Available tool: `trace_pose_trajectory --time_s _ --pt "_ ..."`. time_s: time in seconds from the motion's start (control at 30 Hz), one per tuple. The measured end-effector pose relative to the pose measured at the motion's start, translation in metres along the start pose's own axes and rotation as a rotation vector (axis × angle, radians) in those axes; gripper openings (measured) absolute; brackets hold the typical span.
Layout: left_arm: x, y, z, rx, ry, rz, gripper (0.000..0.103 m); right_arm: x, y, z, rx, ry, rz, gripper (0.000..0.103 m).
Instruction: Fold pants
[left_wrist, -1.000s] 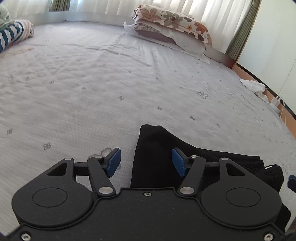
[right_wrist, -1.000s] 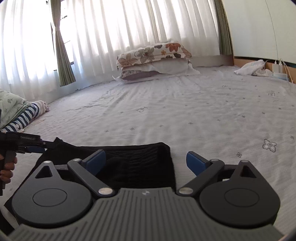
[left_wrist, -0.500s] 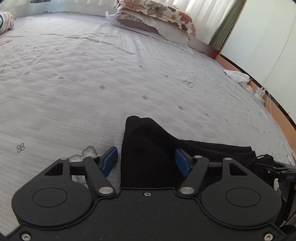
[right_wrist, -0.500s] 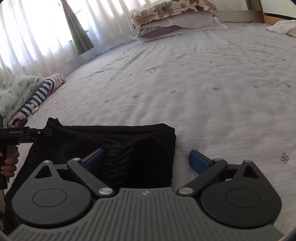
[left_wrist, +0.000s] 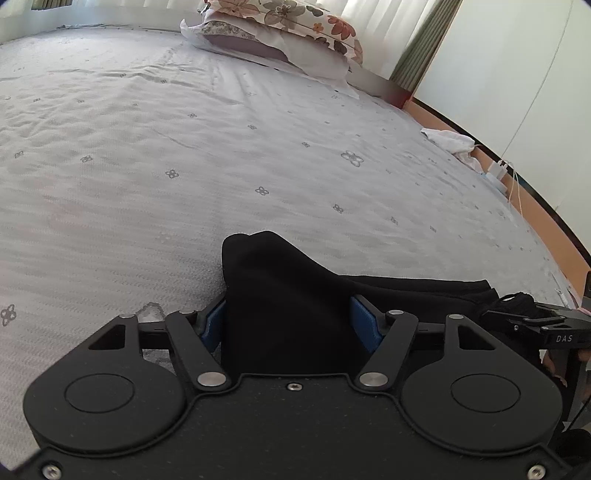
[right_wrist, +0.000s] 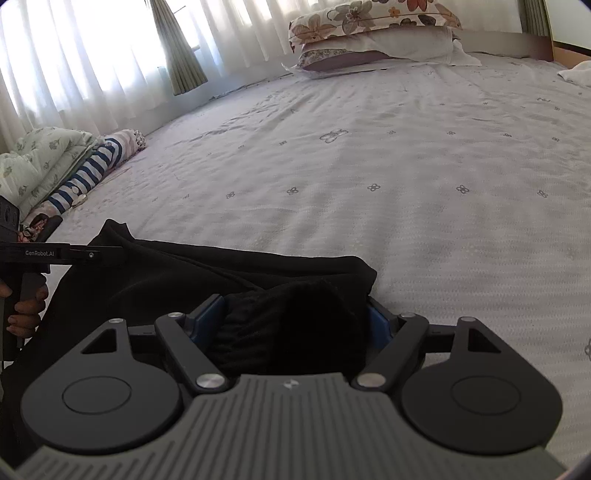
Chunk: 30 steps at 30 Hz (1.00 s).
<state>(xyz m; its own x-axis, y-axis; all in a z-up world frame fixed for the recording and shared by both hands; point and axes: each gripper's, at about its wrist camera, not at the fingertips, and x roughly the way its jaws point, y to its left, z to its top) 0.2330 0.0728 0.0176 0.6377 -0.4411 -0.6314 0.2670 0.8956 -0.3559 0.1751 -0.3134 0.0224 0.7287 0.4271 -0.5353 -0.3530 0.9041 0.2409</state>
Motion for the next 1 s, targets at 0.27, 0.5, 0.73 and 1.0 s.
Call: trace_pose_trajectory --time_s 0.27,0.5,0.73,1.0 --pt "-0.005 0.016 0.003 -0.077 -0.014 -0.025 0.047 -0.006 -0.002 -0.001 0.018 -0.012 0.015 0.072" --pt "-0.011 -0.006 -0.002 -0.001 -0.075 0.042 0.026 -0.008 -0.009 -0.001 0.090 -0.035 0.028 0.059" --pt "-0.059 -0.067 -0.011 0.218 -0.289 0.158 0.014 -0.036 0.030 0.001 0.011 -0.165 -0.047 0.027" --pt "-0.072 -0.089 -0.005 0.254 -0.321 0.211 0.015 -0.049 0.058 0.022 -0.074 -0.211 -0.121 0.026"
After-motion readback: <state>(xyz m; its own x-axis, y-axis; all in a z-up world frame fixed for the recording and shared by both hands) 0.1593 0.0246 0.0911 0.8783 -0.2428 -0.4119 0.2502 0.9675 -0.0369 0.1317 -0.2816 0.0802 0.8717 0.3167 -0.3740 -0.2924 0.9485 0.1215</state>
